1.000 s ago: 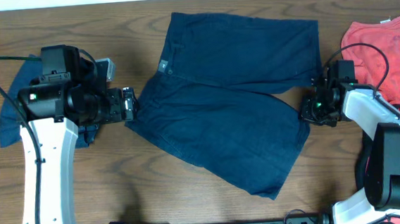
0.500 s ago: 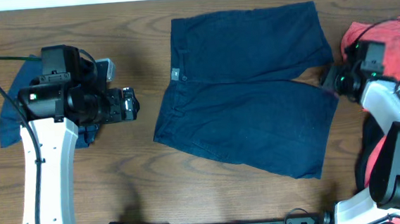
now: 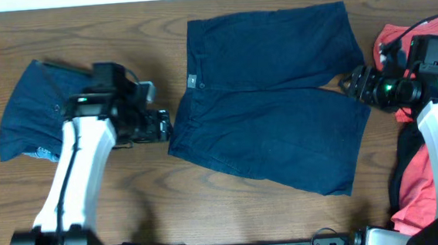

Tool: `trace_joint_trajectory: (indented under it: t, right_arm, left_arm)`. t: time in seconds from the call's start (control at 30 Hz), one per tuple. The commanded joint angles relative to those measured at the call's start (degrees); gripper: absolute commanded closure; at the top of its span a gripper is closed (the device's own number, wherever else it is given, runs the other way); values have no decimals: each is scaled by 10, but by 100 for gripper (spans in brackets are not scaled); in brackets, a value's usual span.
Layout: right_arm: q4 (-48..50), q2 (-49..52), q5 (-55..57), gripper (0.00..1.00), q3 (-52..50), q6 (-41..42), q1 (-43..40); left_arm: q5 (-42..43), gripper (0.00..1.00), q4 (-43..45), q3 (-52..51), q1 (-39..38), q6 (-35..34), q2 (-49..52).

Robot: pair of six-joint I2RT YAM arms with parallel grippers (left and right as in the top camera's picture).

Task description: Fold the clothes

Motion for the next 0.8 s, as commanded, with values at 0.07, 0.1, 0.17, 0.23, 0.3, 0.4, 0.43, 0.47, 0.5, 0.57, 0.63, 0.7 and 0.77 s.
trace_joint_trajectory:
  t: [0.07,0.1,0.17,0.23,0.3,0.4,0.43,0.47,0.5,0.57,0.63,0.7,0.77]
  right_arm:
    - [-80,0,20,32,0,6,20]
    - [-91,0,35,31,-2,6,20]
    - [-106,1,57,28,-10,6,20]
    - [-108,1,61,27,-23,8,20]
    - [-107,1,64,27,-41,17,20]
    - [-95,1,65,26,-76,41,20]
    - [-87,1,65,26,-91,46,20]
    - [-78,2,65,26,-104,50,20]
    - [-66,3,67,26,-119,54,20]
    - [-47,5,73,26,-147,70,20]
    - [-32,7,75,26,-173,86,19]
    - [-20,7,85,27,-195,99,20]
    - [-13,7,94,28,-205,103,17]
  left_arm:
    - [-8,29,59,-38,-5,6,76]
    - [-8,29,66,-39,-5,6,93]
    - [-8,29,76,-39,-5,6,123]
    - [-8,31,82,-39,-7,6,152]
    - [-7,40,79,-39,-8,6,179]
    - [-2,52,74,-39,-8,6,202]
    - [-2,58,72,-39,-8,6,206]
    - [-2,64,68,-39,-8,6,207]
    - [-2,69,65,-39,-8,6,207]
    - [-2,80,56,-38,-8,6,206]
    - [-2,91,45,-38,-7,6,206]
    - [-2,94,28,-35,-7,6,206]
    - [-2,94,10,-29,-7,5,205]
